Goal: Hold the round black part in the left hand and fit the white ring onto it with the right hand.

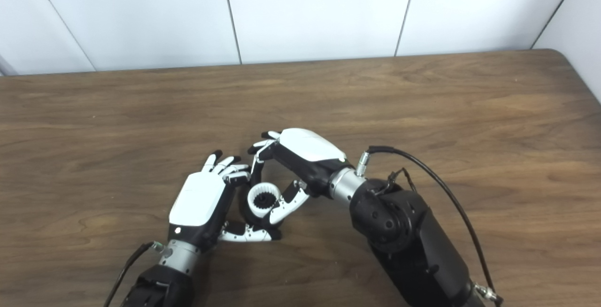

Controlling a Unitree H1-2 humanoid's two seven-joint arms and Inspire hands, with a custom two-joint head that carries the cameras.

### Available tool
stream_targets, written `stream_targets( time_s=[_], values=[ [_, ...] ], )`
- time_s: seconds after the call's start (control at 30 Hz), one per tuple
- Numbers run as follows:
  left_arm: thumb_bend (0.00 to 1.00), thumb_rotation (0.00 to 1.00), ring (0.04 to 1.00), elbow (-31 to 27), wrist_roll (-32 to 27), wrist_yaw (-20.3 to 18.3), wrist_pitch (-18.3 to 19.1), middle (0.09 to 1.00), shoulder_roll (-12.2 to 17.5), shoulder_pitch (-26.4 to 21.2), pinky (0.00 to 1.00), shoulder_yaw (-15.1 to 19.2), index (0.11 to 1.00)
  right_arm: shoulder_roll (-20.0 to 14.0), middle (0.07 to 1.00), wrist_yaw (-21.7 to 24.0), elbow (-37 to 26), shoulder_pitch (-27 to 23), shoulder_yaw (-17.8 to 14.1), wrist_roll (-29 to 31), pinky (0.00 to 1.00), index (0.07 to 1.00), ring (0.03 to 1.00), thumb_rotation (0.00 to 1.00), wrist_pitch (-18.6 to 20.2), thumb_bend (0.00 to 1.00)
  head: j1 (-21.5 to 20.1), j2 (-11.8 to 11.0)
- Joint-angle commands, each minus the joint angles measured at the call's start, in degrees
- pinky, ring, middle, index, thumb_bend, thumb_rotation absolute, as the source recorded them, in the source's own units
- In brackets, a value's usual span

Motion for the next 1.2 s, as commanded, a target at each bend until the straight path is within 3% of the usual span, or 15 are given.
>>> stream_targets(
  time_s=[0.0,1.17],
  values=[
    [0.52,0.06,0.898,-1.40,0.90,-0.59,-0.11,0.774,-0.03,0.24,1.00,-0.52,0.484,0.25,0.860,-1.03,-0.82,-1.15,-0.16,-0.32,1.00,0.484,0.975,0.13,-1.25,0.52,0.14,0.07],
    [0.52,0.05,0.906,-1.63,1.51,-1.05,0.20,0.780,-0.97,0.53,1.00,-1.14,0.484,0.75,0.860,-3.95,2.95,-1.84,-0.48,-0.24,1.00,0.484,0.957,0.13,-2.83,0.52,0.87,-0.03]
  ],
)
